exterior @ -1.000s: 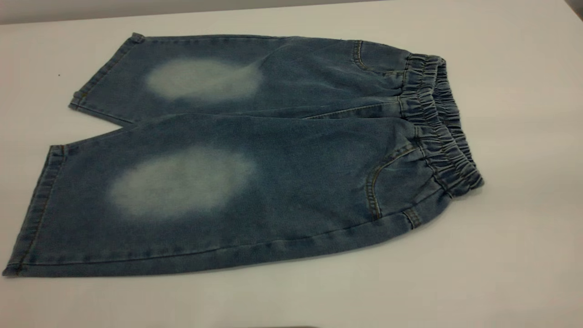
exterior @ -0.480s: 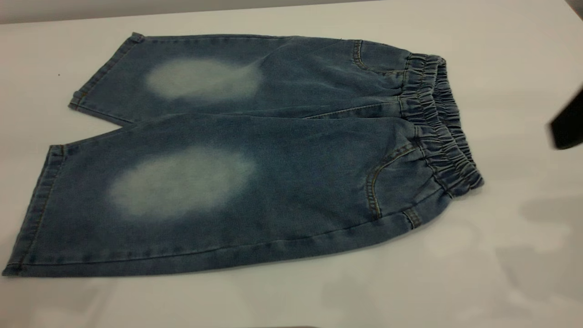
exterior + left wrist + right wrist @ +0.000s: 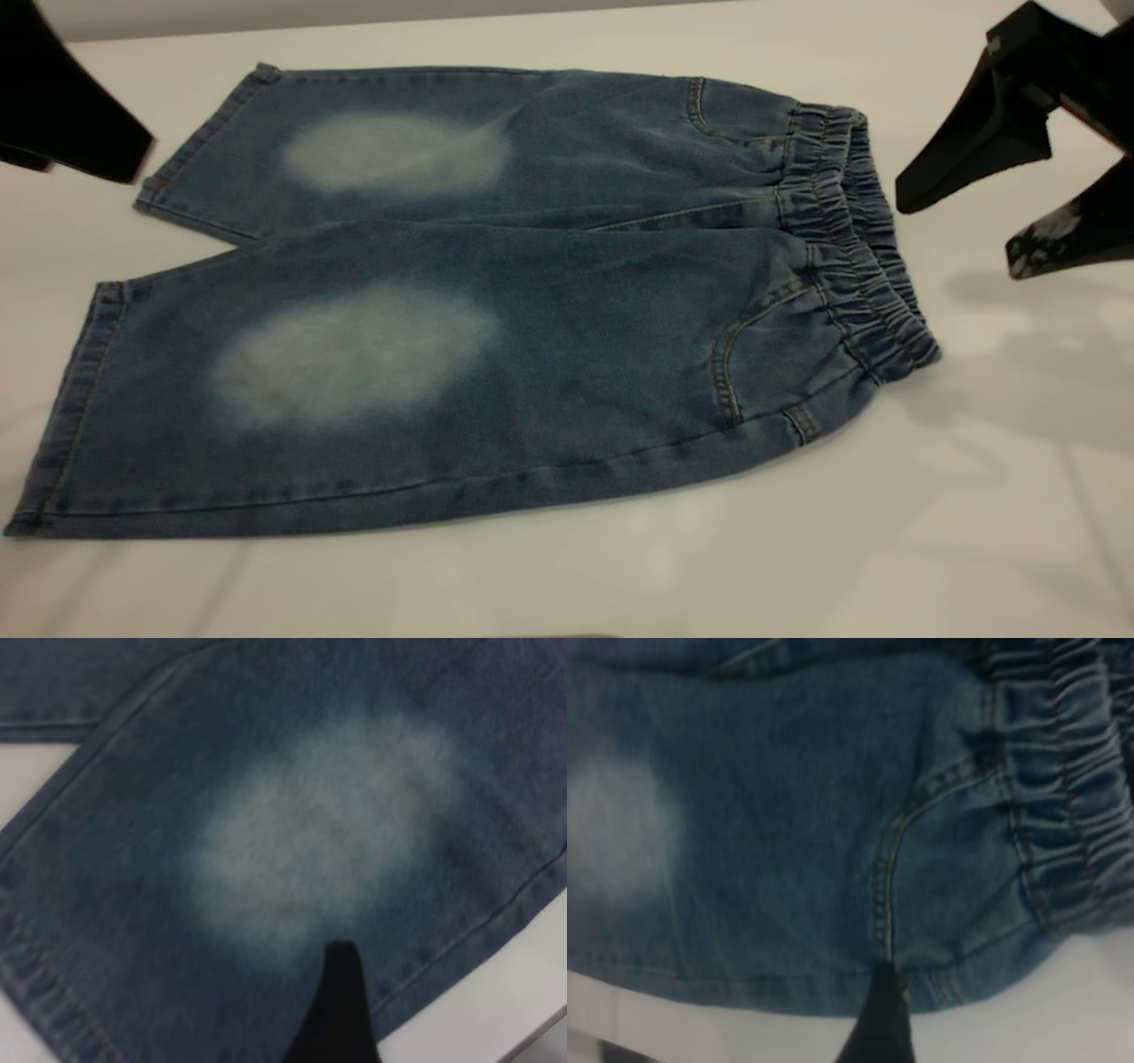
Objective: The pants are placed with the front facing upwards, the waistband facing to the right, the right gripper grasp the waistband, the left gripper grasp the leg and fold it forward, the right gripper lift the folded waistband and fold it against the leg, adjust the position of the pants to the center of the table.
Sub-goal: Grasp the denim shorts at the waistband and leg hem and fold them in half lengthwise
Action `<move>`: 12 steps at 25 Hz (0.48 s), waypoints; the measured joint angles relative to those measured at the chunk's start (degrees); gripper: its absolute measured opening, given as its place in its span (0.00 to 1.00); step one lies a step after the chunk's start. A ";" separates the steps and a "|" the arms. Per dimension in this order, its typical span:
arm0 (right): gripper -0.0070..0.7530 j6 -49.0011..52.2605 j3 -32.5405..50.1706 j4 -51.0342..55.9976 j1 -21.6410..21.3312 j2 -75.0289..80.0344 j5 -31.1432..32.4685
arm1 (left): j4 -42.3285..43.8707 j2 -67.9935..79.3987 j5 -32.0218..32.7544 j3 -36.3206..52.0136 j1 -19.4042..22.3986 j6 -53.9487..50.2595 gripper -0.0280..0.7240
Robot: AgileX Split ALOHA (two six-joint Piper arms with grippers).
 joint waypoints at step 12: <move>0.79 -10.65 -1.85 8.97 -5.36 15.36 9.12 | -3.59 6.10 -3.26 -1.18 -6.03 4.73 0.81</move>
